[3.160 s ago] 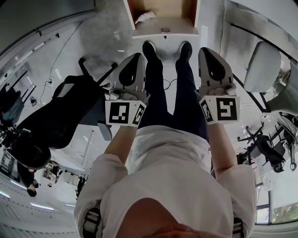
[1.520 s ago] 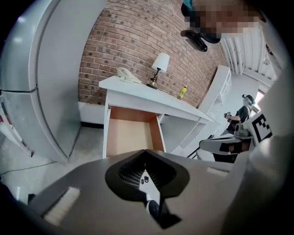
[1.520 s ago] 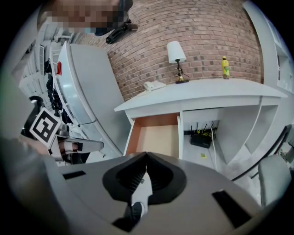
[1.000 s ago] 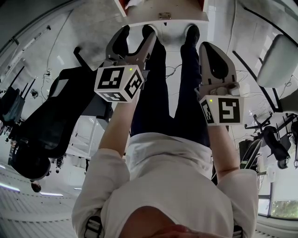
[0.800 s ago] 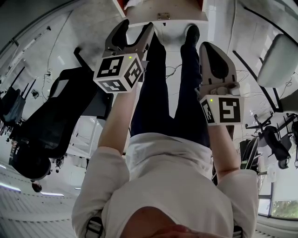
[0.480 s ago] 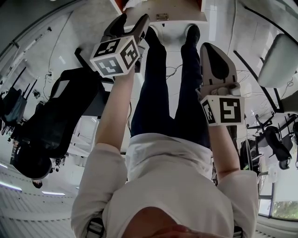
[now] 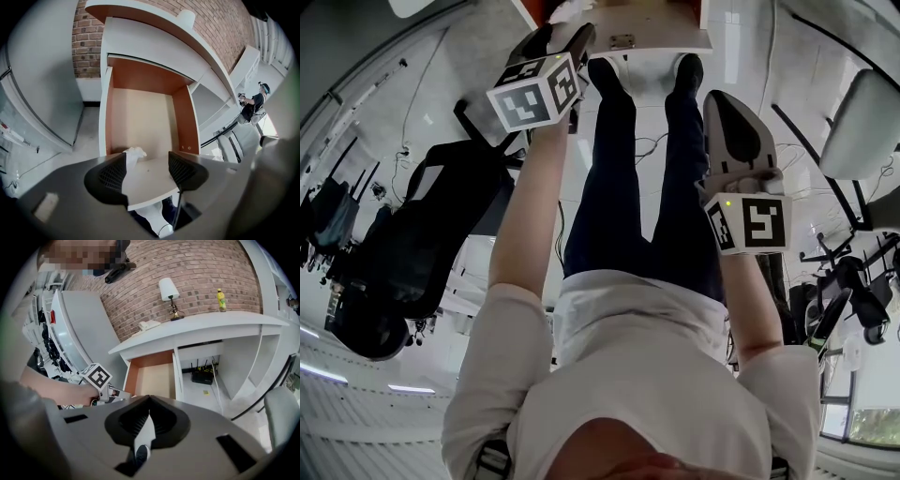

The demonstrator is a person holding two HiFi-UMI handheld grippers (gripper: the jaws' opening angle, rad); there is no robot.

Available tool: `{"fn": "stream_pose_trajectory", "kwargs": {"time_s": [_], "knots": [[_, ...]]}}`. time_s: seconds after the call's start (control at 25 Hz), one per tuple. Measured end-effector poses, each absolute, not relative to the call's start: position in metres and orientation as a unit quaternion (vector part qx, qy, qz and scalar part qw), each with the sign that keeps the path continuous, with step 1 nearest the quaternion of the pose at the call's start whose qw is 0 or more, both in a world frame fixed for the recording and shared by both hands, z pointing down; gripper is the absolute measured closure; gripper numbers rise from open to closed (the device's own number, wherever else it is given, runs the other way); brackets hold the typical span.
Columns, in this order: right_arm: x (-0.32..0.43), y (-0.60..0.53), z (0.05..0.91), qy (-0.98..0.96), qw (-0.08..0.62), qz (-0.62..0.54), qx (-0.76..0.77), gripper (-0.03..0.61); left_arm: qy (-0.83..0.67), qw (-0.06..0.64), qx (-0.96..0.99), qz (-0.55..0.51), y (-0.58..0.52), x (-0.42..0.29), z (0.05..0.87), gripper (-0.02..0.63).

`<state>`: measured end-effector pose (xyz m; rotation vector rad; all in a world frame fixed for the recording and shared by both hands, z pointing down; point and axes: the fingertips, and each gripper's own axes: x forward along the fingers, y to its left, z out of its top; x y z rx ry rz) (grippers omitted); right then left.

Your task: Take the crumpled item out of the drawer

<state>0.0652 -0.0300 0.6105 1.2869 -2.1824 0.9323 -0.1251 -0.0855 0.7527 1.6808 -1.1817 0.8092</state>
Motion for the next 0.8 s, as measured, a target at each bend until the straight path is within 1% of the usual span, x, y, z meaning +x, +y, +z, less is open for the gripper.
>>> {"fn": "stream_pose_trajectory", "kwargs": {"time_s": [0.36,0.56,0.8], "knots": [[0.076,-0.035,0.614,-0.785,0.217,0.349,0.464,0.571,-0.474,0.45,0.662,0.366,-0.091,-0.128,0.771,0.33],[0.087,-0.037,0.618,-0.778,0.212,0.361,0.468,0.57,-0.468,0.45,0.655,0.386,-0.098,-0.125,0.785,0.368],[0.094,-0.036,0.624,-0.774,0.213,0.373,0.465,0.571,-0.464,0.434,0.651,0.417,-0.106,-0.128,0.795,0.367]]}}
